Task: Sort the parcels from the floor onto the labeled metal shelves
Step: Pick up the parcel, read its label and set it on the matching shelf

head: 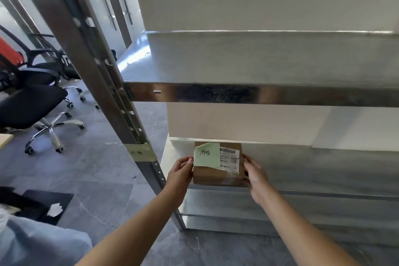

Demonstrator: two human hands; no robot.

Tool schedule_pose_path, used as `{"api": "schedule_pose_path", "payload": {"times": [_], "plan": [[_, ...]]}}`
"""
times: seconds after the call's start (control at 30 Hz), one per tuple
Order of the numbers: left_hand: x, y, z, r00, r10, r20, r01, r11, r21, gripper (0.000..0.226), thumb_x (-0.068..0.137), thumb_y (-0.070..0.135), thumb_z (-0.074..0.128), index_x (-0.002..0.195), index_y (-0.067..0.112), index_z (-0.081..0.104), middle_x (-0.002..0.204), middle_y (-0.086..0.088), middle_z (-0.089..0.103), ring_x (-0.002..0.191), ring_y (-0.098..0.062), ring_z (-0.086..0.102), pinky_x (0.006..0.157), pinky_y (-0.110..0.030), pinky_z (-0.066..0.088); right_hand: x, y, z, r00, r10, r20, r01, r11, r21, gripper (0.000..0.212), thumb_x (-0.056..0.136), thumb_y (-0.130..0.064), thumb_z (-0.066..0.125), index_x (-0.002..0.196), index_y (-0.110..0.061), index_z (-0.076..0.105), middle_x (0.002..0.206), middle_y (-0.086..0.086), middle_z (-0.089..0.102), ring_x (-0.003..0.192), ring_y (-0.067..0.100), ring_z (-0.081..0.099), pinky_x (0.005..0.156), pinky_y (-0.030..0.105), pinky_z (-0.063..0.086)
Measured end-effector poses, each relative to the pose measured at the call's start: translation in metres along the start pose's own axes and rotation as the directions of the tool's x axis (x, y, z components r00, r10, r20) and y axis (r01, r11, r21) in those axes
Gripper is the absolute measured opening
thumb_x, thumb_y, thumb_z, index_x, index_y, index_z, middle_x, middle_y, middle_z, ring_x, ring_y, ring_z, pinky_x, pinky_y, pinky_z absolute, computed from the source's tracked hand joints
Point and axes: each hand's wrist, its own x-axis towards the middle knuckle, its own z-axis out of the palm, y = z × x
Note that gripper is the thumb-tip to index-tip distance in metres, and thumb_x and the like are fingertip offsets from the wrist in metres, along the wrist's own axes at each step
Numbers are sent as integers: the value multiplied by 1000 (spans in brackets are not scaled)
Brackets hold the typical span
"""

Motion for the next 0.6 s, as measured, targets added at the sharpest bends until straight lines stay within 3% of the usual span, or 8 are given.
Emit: {"api": "schedule_pose_path", "payload": {"times": [0.17, 0.37, 0.47, 0.6], "plan": [[7, -2, 1, 1000, -2, -30, 2, 1000, 9, 15, 103, 15, 55, 114, 14, 64, 122, -17, 68, 115, -30, 65, 105, -44, 51, 8, 3, 0, 1000, 12, 23, -12, 1000, 1, 24, 101, -27, 50, 120, -24, 66, 106, 3, 75, 101, 22, 68, 101, 46, 48], [8, -4, 1, 999, -9, -41, 9, 1000, -15, 17, 103, 11, 52, 116, 14, 63, 121, -19, 68, 111, -30, 65, 101, -40, 53, 9, 5, 3, 1000, 1, 23, 0, 1000, -11, 19, 101, -29, 51, 109, -30, 68, 108, -1, 74, 102, 17, 68, 83, 32, 54], [6, -4, 4, 1000, -29, -8, 29, 999, -23, 18, 103, 10, 50, 116, 16, 61, 121, -16, 67, 110, -28, 65, 98, -37, 53, 8, 8, 3, 999, -52, -13, 52, 998, -37, 22, 102, -29, 48, 113, -27, 67, 109, -2, 73, 98, 11, 66, 71, 22, 49], [9, 0, 4, 999, -51, 9, 51, 999, -6, 25, 106, 15, 44, 126, 16, 59, 132, -11, 63, 124, -25, 58, 105, -35, 47, 8, 11, 6, 995, -94, -17, 93, 993, -77, 31, 105, -31, 41, 125, -25, 64, 119, -3, 69, 108, 14, 62, 84, 27, 47]]}}
